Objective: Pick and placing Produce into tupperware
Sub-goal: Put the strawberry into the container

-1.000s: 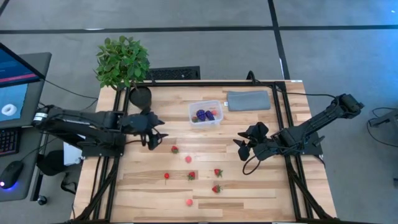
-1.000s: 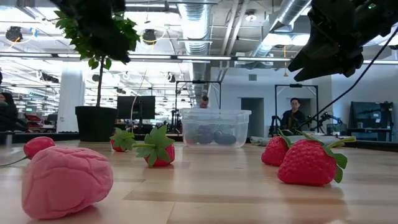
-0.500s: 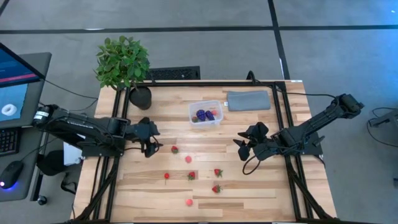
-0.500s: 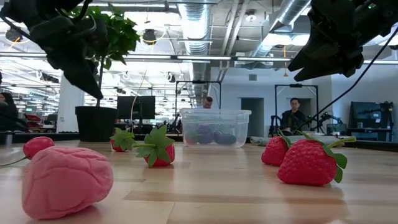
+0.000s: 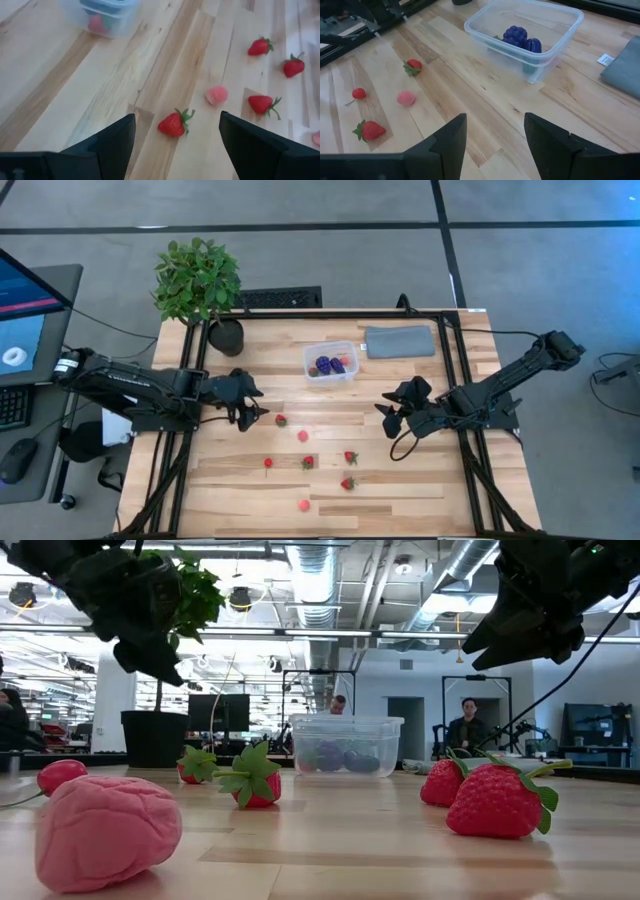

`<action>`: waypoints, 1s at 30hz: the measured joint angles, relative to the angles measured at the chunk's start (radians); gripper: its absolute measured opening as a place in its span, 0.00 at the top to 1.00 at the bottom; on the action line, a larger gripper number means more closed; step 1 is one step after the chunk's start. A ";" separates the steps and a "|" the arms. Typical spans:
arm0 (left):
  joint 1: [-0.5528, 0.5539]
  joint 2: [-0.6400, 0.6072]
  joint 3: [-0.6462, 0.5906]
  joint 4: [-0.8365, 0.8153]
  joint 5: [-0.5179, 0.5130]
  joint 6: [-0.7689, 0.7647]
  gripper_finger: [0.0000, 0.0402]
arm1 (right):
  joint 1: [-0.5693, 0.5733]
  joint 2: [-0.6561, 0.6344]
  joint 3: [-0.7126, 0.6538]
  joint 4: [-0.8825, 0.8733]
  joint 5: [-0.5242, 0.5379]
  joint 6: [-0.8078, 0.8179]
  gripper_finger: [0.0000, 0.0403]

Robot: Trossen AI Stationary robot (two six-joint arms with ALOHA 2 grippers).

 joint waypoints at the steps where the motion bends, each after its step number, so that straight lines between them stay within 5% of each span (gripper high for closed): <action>1: 0.000 0.000 0.000 -0.001 0.002 0.000 0.32 | 0.000 0.000 0.000 0.001 0.000 0.000 0.45; 13: -0.061 0.163 0.001 -0.009 -0.004 0.321 0.32 | 0.000 0.000 0.000 0.021 0.000 0.000 0.45; 30: -0.074 0.474 0.093 0.123 0.023 0.386 0.32 | 0.000 0.000 0.000 0.028 0.000 0.000 0.45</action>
